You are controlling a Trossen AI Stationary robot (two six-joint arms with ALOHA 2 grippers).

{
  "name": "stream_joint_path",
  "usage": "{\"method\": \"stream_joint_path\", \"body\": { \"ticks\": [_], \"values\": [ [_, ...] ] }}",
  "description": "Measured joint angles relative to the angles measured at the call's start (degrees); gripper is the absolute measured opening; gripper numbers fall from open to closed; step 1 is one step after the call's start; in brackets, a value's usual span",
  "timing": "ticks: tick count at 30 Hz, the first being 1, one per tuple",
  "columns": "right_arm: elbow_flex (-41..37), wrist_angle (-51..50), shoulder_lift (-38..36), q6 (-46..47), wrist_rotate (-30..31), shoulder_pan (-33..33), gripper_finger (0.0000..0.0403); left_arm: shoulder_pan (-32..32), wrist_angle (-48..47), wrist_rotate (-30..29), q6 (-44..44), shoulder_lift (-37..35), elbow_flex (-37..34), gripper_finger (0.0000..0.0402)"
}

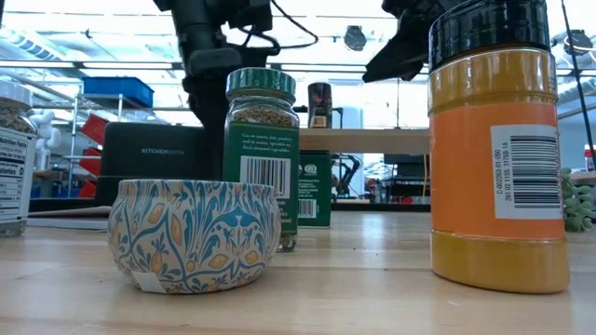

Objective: Shelf spices
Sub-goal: Put the yellow cap into the seasoning bottle

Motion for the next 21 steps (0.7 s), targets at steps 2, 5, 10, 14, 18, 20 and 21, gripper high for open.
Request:
{"method": "stream_joint_path", "body": {
  "ticks": [2, 5, 10, 14, 18, 20, 21],
  "values": [
    [0.00, -0.13, 0.00, -0.21, -0.01, 0.66, 0.0157, 0.01, 1.67, -0.12, -1.44, -0.01, -2.22, 0.0215],
    [0.00, -0.22, 0.00, -0.21, 0.01, 1.33, 0.0157, 0.01, 5.38, -1.95, -6.14, -0.02, -6.91, 0.0215],
    [0.00, -0.23, 0.00, -0.22, 0.25, 1.95, 0.0157, -0.10, 15.55, -8.68, -14.82, -0.02, -14.16, 0.0215],
    [0.00, -0.25, 0.00, -0.16, 0.37, 2.21, 0.0157, -0.93, 25.76, -13.19, -20.95, -0.02, -18.15, 0.0215],
    [0.00, -1.44, 0.02, 0.16, 0.39, 2.82, 0.0157, -1.28, 27.14, -19.25, -30.15, -0.02, -19.20, 0.0215],
    [0.00, -1.70, 0.02, 0.14, 0.37, 3.29, 0.0157, -1.54, 27.38, -19.69, -33.04, -0.04, -19.20, 0.0215],
    [0.00, -1.78, 0.02, 0.06, 0.37, 3.56, 0.0157, -1.59, 27.45, -19.67, -34.29, -0.04, -19.19, 0.0215]
  ]
}}
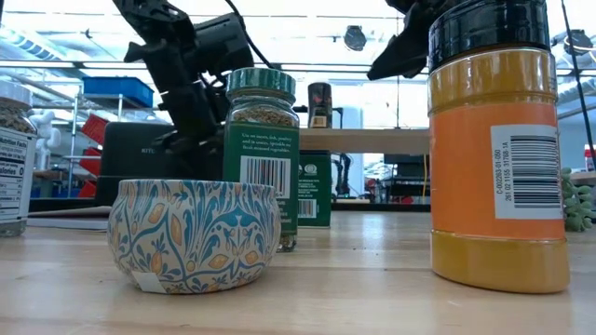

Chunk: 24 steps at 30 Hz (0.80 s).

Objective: Shelf spices
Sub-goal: Put the yellow cap into the seasoning bottle

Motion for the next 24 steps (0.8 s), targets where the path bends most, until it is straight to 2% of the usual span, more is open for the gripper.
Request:
{"method": "stream_joint_path", "body": {
  "ticks": [7, 16, 24],
  "values": [
    [0.00, -0.13, 0.00, -1.21, -0.02, 1.39, 0.0157, 0.61, -3.77, -1.65, -11.91, 0.00, 0.04, 0.0215],
    [0.00, -1.68, 0.00, -1.61, -0.06, 2.07, 0.0157, 1.58, -4.56, -5.91, -13.63, 0.26, 0.06, 0.0215],
    [0.00, -1.86, 0.00, -1.35, -0.03, 2.60, 0.0157, 4.14, -5.79, -5.65, -13.59, 1.31, 0.10, 0.0215]
  ]
}}
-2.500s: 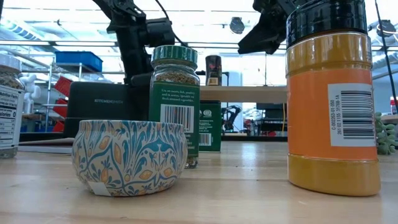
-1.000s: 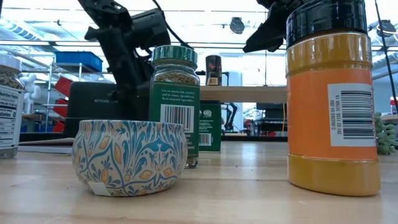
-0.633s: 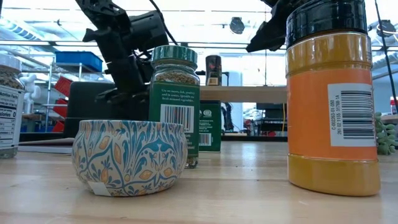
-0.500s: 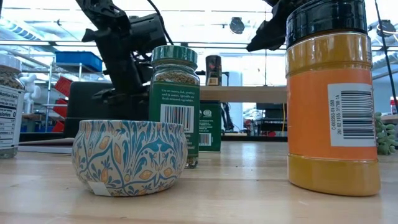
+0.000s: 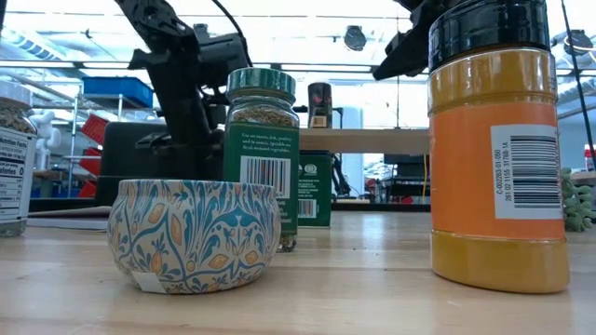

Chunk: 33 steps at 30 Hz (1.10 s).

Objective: Shelf spices
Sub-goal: Put the yellow cap into the seasoning bottle

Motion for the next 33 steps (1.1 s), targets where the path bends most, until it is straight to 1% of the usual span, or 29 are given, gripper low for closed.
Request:
{"method": "stream_joint_path", "body": {
  "ticks": [5, 8, 12, 14, 16, 25, 27, 33],
  "values": [
    [0.00, -0.28, 0.00, 0.56, -0.01, 1.01, 0.0157, 0.61, 0.60, 3.72, 0.03, 4.33, 0.00, 0.0215],
    [0.00, -0.40, 0.00, 0.62, -0.01, 1.41, 0.0157, 0.56, 1.47, 3.43, 0.07, 6.34, 0.03, 0.0215],
    [0.00, -0.63, 0.00, 0.62, 0.01, 1.68, 0.0157, 0.53, 1.65, 3.03, 0.57, 7.19, 0.18, 0.0208],
    [0.00, -0.72, 0.00, 0.62, -0.01, 1.68, 0.0157, 0.53, 1.67, 3.03, 0.93, 7.21, 0.22, 0.0191],
    [0.00, -0.71, 0.00, 0.57, 0.01, 1.68, 0.0157, 0.53, 2.09, 3.05, 2.48, 7.09, 0.20, 0.0165],
    [0.00, -0.73, 0.00, 0.89, 0.01, 1.68, 0.0157, 1.37, 3.55, 2.43, 6.14, 7.12, 0.07, 0.0020],
    [0.00, -0.73, 0.00, 0.93, 0.01, 1.68, 0.0157, 1.34, 3.54, 2.59, 6.48, 7.11, 0.07, 0.0009],
    [0.00, -0.73, 0.00, 1.06, 0.01, 1.68, 0.0157, 1.15, 3.59, 3.86, 7.64, 6.72, 0.07, 0.0004]
  ]
}}
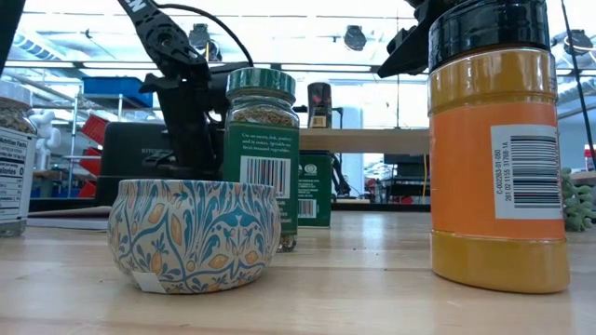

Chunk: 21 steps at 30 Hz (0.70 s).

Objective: Shelf spices
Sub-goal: Put the yellow cap into the seasoning bottle

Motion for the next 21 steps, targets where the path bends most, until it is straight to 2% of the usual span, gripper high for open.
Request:
{"method": "stream_joint_path", "body": {
  "ticks": [6, 21],
  "values": [
    [0.00, -0.02, 0.00, 0.00, 0.00, 0.00, 0.0157, -1.25, -0.21, 1.78, 1.25, -1.02, 1.54, 0.0002],
    [0.00, 0.00, 0.00, 0.00, 0.00, 0.00, 0.0157, -4.38, -2.46, 0.88, 4.45, -5.92, 6.58, 0.0000]
  ]
}}
